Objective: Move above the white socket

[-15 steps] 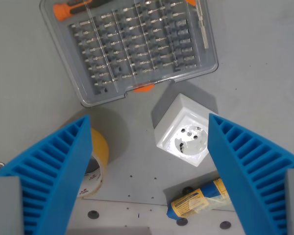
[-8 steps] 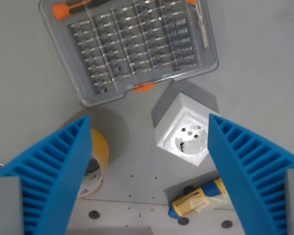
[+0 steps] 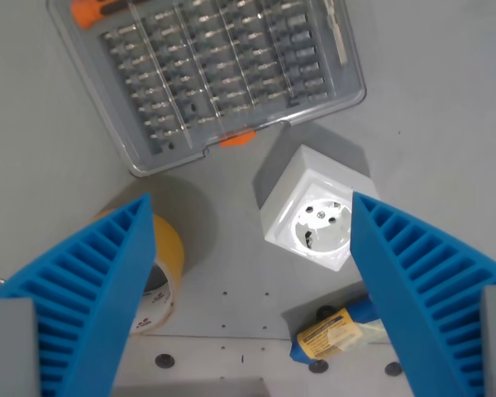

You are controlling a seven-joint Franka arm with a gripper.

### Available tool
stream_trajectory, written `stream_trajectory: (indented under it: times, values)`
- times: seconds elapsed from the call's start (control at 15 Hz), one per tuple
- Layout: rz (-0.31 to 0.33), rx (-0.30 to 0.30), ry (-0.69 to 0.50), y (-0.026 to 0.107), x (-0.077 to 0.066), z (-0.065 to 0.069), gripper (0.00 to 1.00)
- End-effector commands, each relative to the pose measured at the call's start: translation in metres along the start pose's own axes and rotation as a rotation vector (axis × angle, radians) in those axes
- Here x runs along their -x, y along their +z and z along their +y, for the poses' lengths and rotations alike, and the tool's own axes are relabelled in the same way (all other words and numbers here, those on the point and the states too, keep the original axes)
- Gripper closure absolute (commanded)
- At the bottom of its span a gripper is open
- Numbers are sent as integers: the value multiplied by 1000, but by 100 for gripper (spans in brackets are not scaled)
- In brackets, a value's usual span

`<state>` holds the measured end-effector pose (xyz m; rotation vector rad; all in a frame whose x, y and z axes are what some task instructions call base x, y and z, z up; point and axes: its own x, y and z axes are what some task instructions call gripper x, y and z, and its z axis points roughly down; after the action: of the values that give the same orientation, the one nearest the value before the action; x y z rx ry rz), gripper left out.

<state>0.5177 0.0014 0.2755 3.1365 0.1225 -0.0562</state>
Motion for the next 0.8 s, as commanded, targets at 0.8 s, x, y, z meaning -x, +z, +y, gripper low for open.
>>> stream_trajectory:
  times: [0.8]
  values:
    - [99, -12, 333, 46, 33, 19, 0]
